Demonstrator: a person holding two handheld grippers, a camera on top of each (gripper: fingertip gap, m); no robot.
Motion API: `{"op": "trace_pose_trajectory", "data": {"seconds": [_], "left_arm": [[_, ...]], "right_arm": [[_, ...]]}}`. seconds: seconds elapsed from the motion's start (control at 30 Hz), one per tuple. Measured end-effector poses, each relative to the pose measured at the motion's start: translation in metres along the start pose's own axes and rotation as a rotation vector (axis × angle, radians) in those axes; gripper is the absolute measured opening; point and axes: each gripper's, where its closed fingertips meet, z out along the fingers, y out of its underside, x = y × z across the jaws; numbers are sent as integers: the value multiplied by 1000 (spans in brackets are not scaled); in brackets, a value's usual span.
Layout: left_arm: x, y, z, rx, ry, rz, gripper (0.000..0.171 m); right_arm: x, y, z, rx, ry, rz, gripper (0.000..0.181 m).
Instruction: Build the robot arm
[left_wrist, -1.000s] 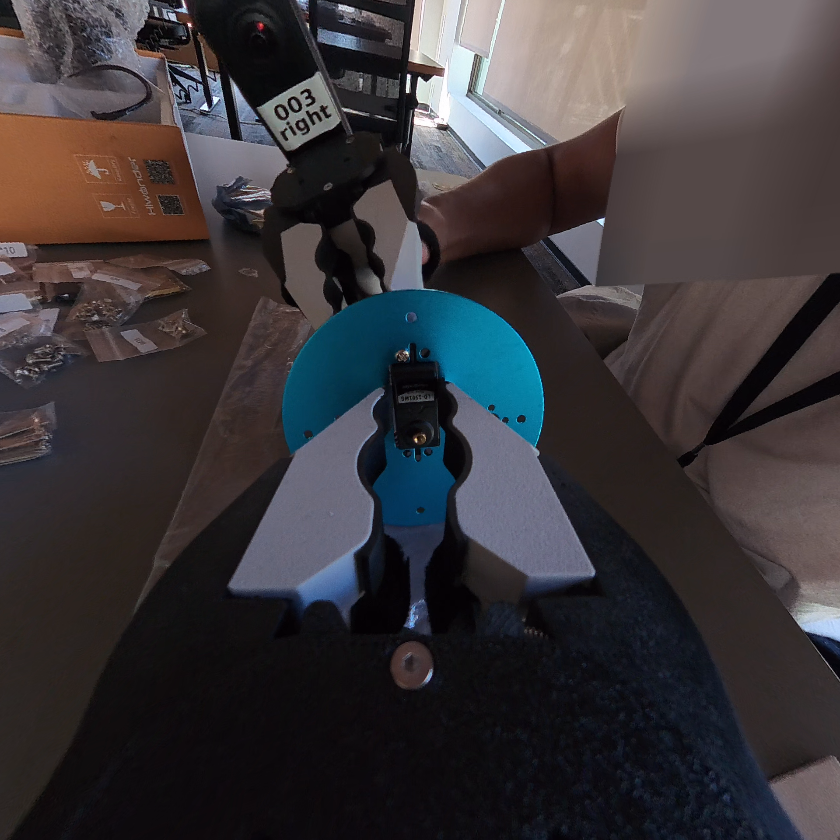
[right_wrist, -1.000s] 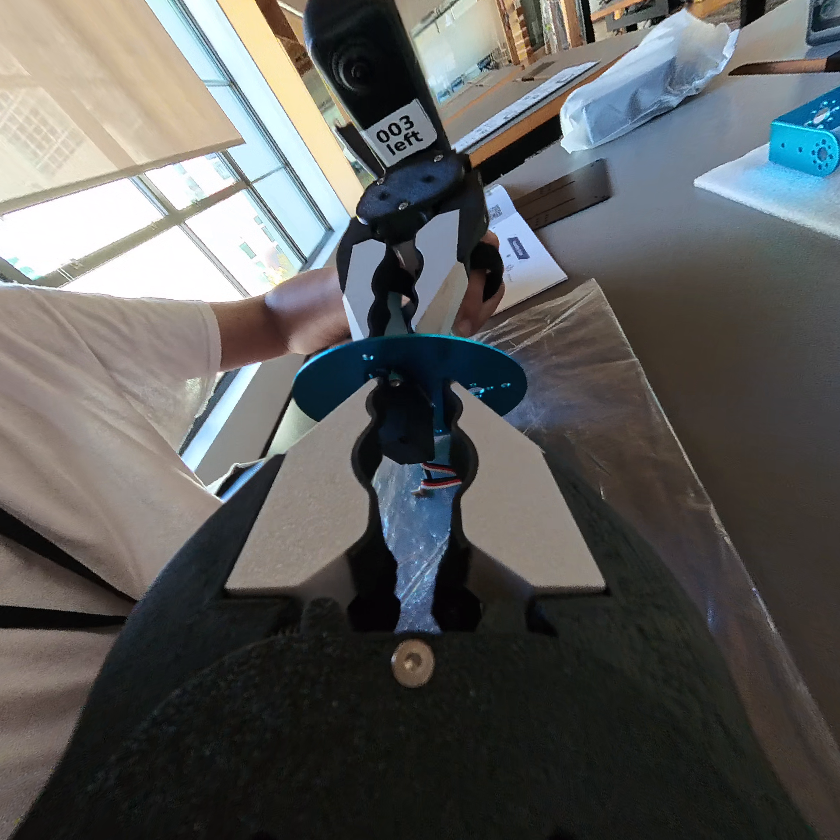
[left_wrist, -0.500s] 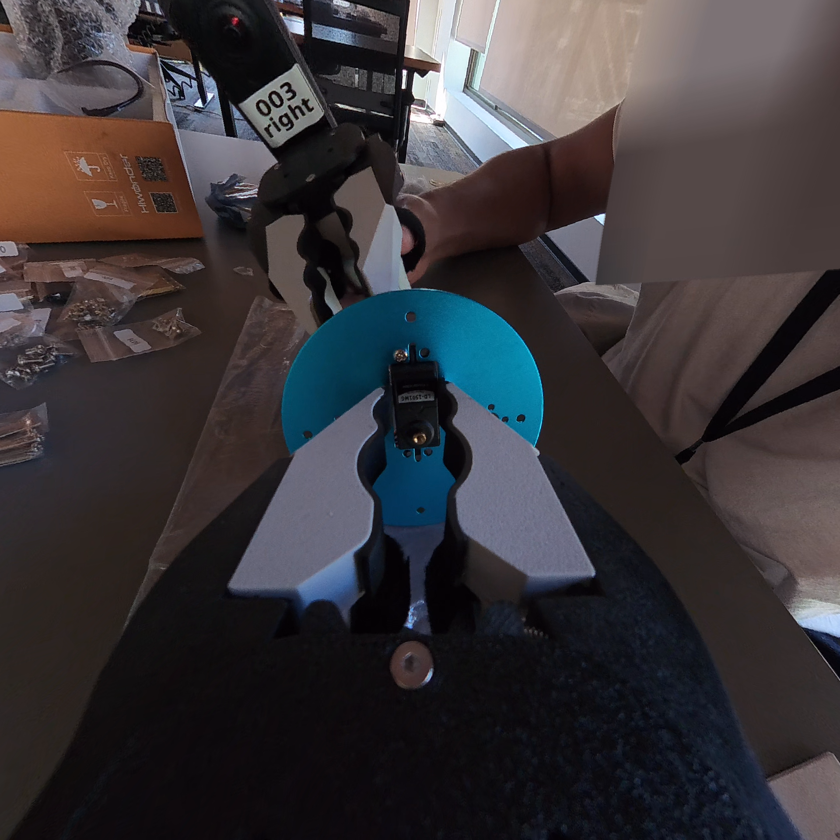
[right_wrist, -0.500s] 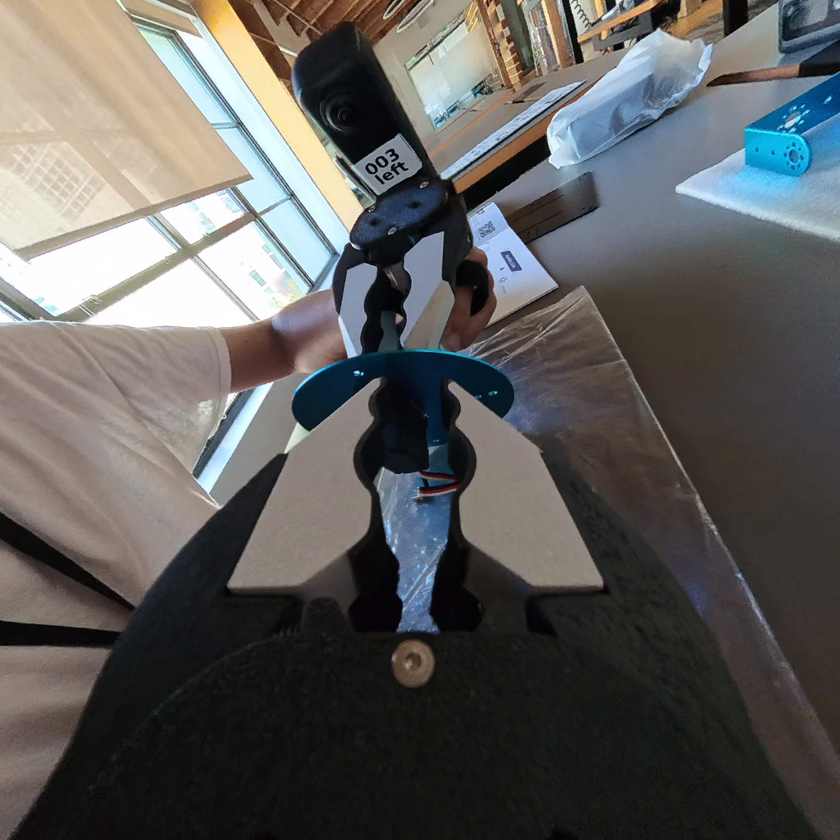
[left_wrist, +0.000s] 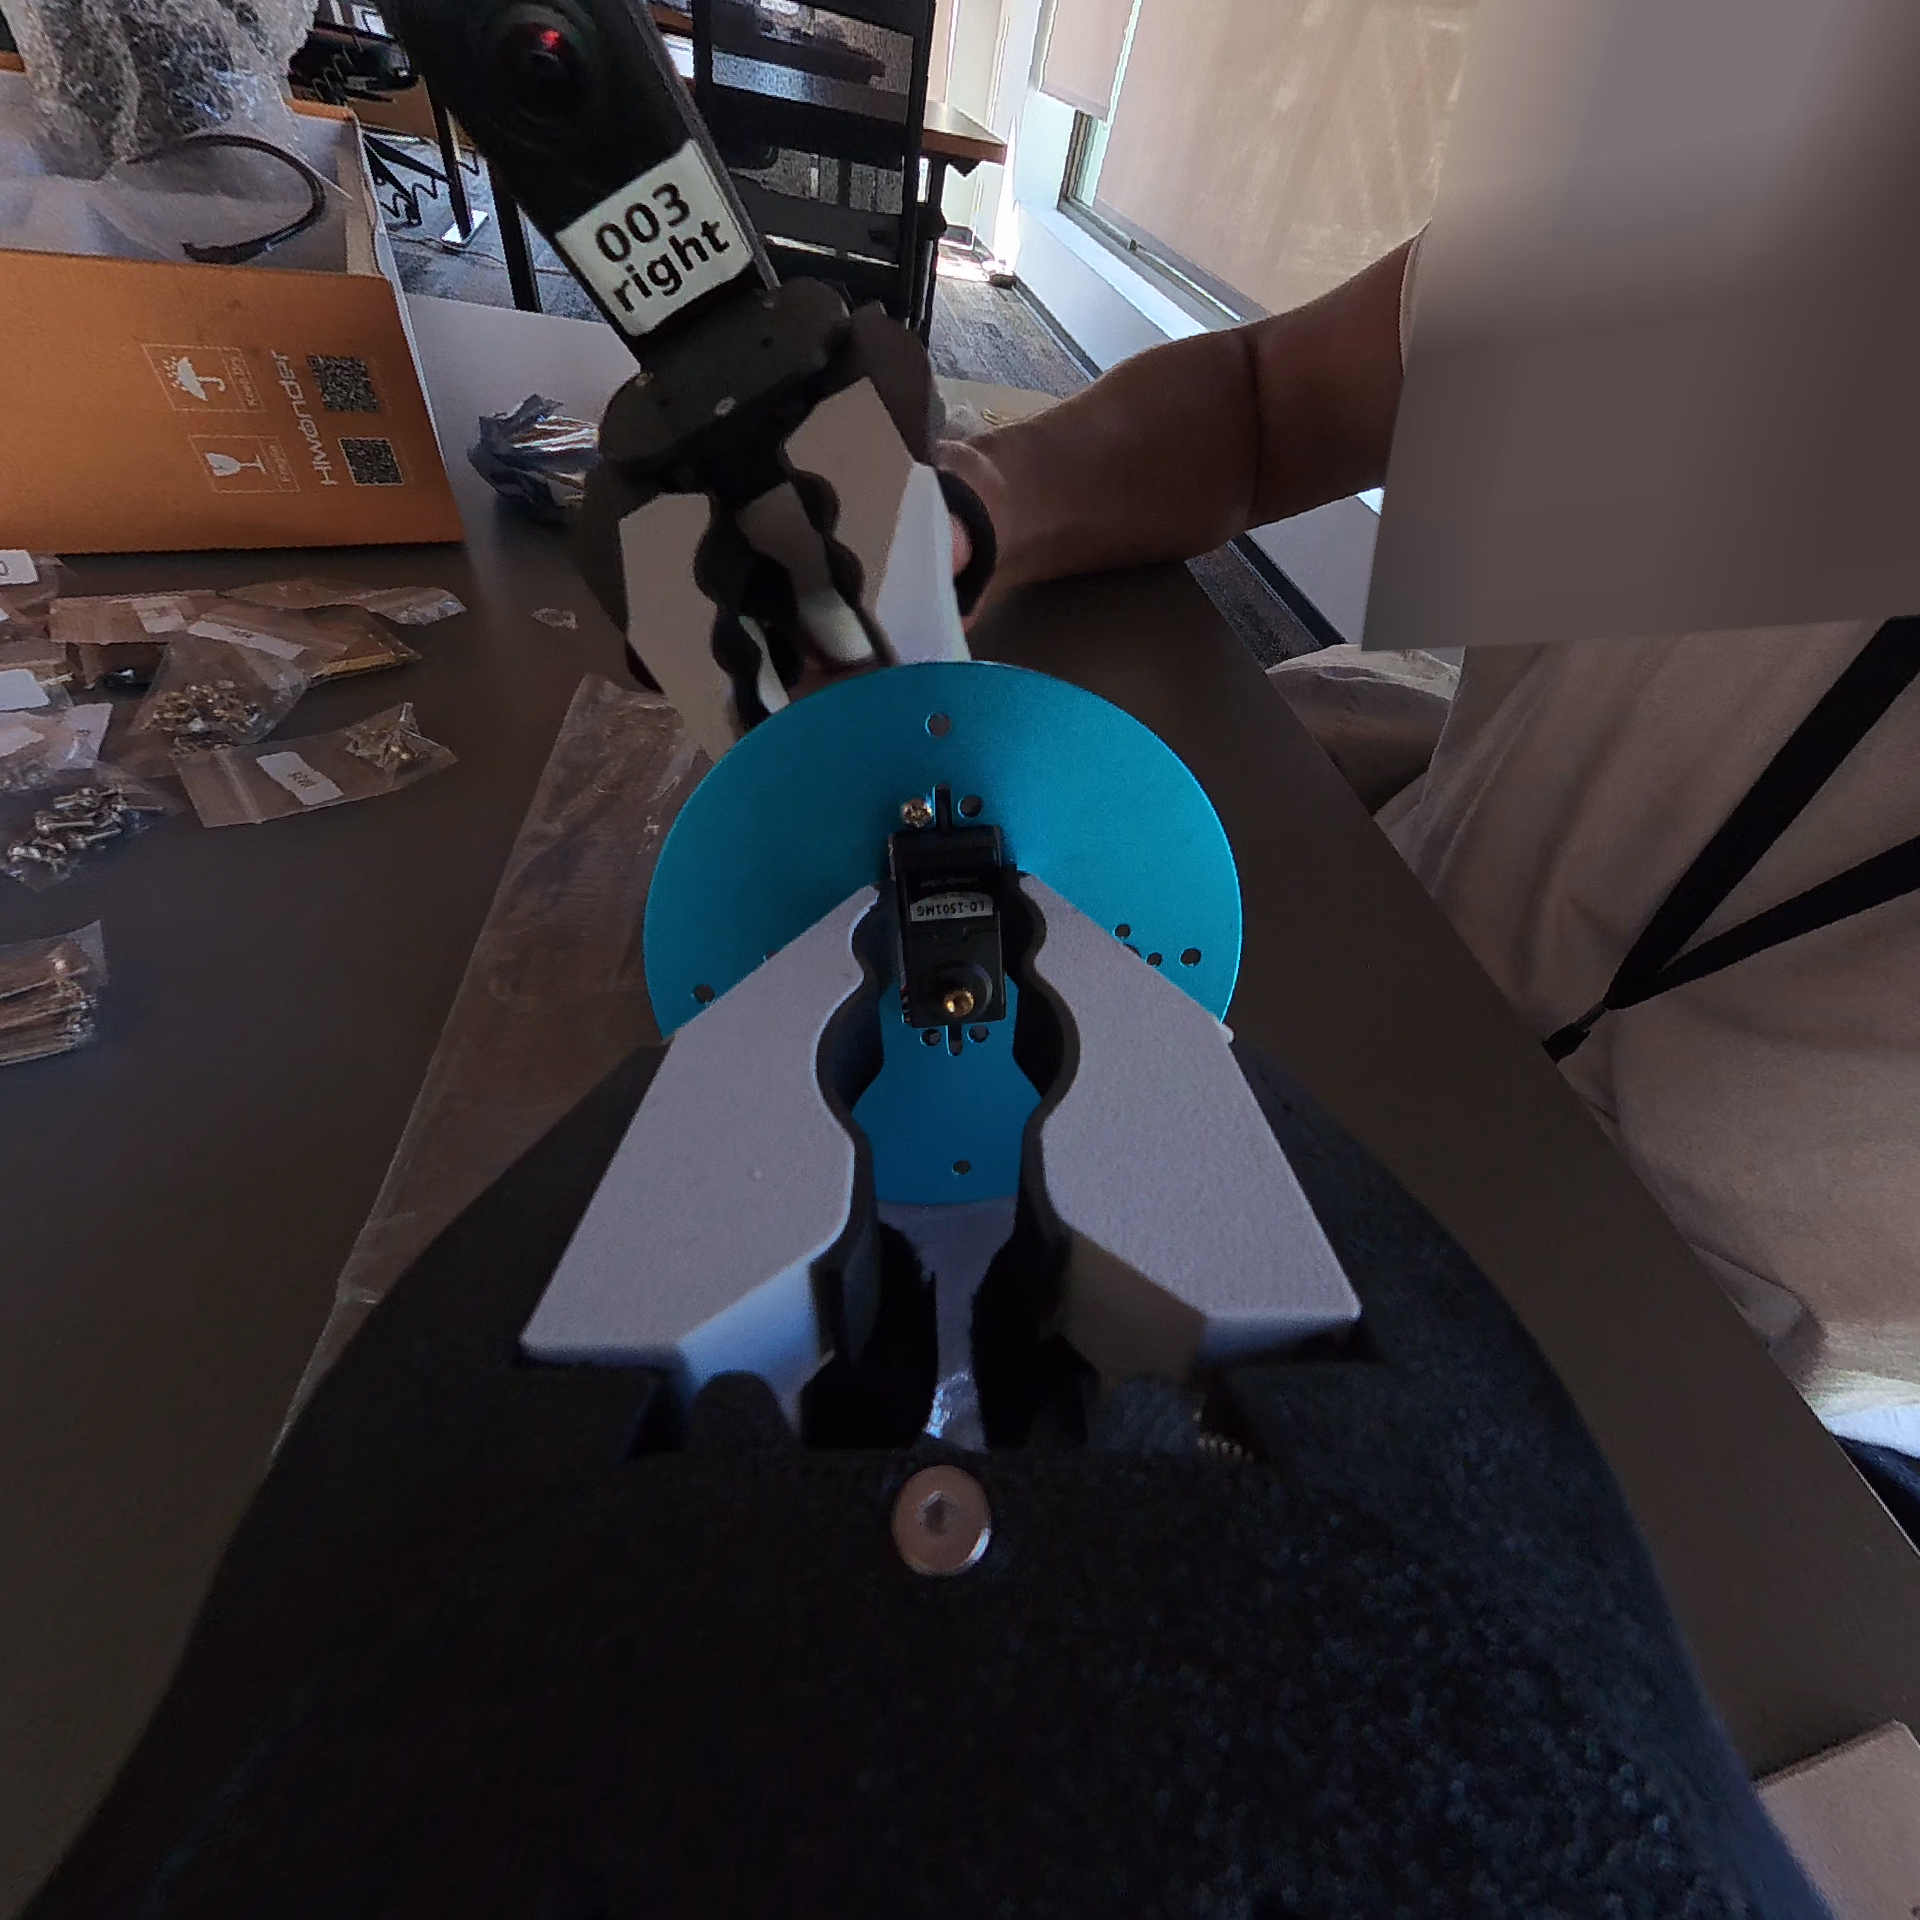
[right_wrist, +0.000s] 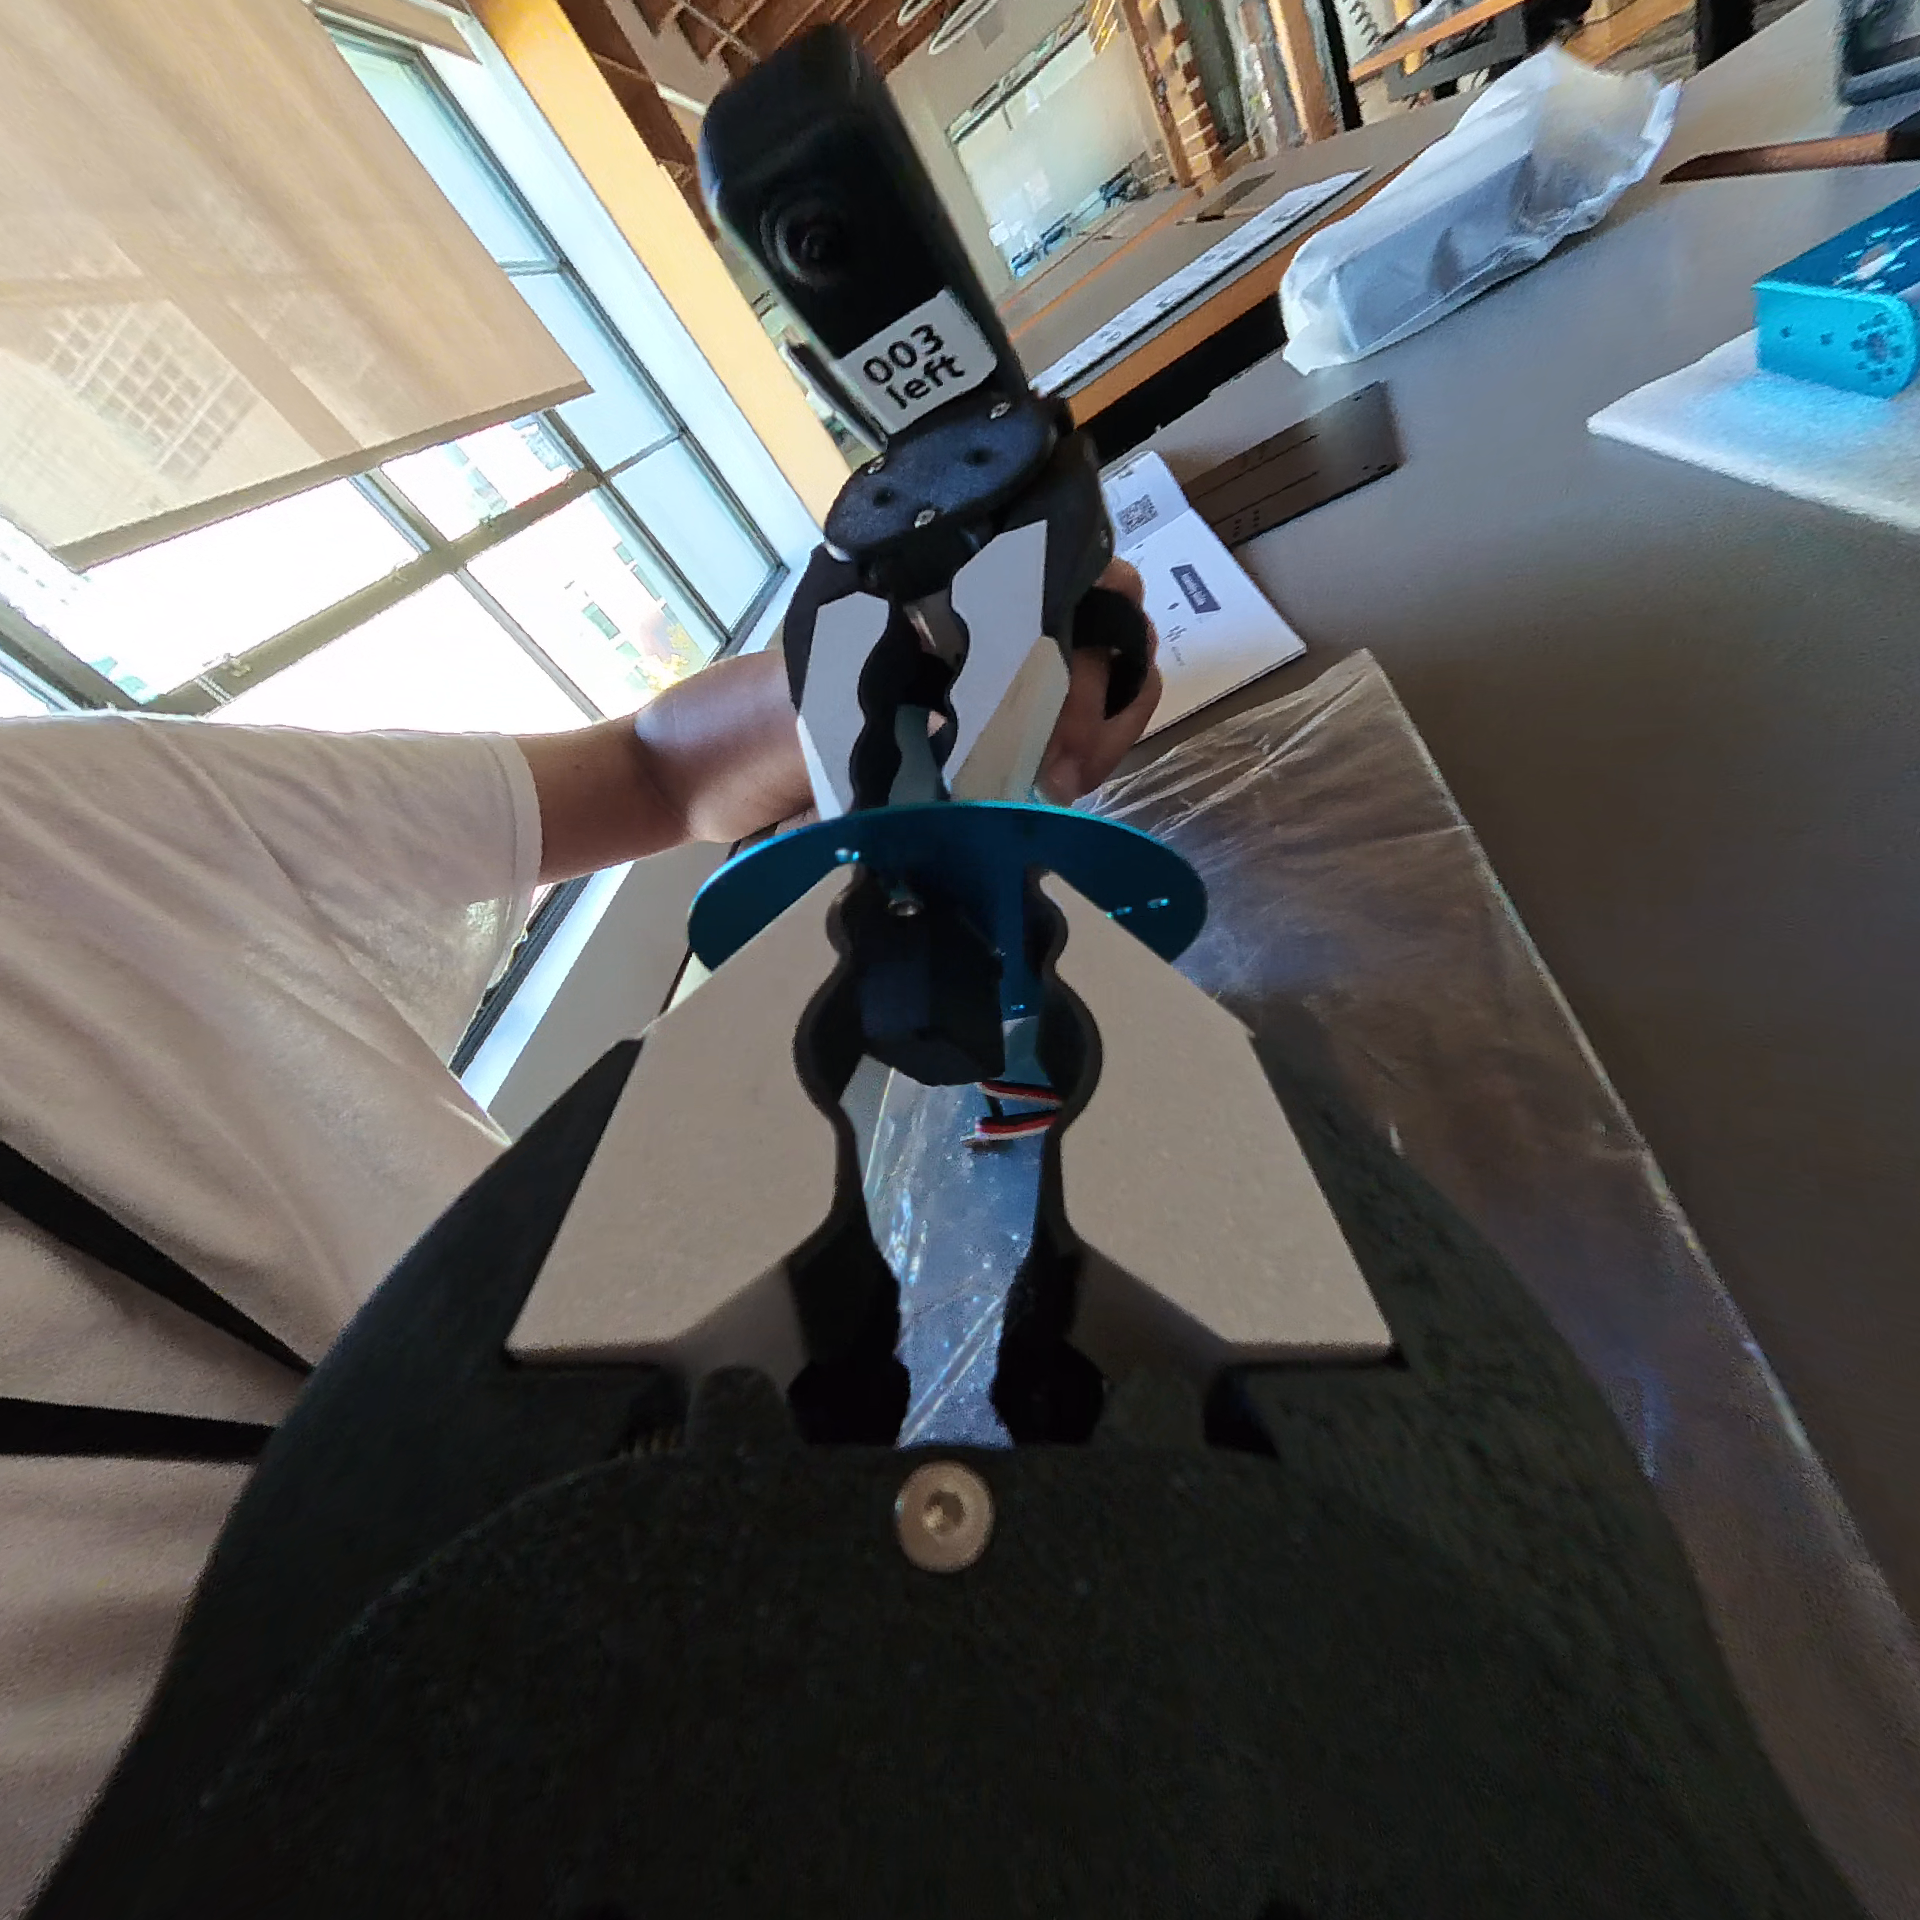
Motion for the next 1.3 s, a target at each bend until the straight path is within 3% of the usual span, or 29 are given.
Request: {"op": "trace_pose_trajectory", "data": {"seconds": [0.2, 0.43, 0.67, 0.83, 1.03, 1.3], "left_arm": [[0, 0, -1, 0, 0, 2, 18], [0, 0, 0, -1, 1, 1, 18], [1, 0, -1, -2, 1, 7, 18], [0, 0, -1, -3, 0, 4, 18], [1, 0, 0, -4, 2, 8, 18], [1, 1, -1, -6, 3, 7, 18]], "right_arm": [[10, -3, -4, 4, 54, -18, 23], [-4, 6, 4, -34, -8, -22, 30], [12, -6, -8, 24, 31, 40, 26], [0, 6, 4, -26, 2, 4, 31], [19, -2, -7, 17, 60, 54, 27], [4, 7, 5, -34, 29, -11, 32]]}}
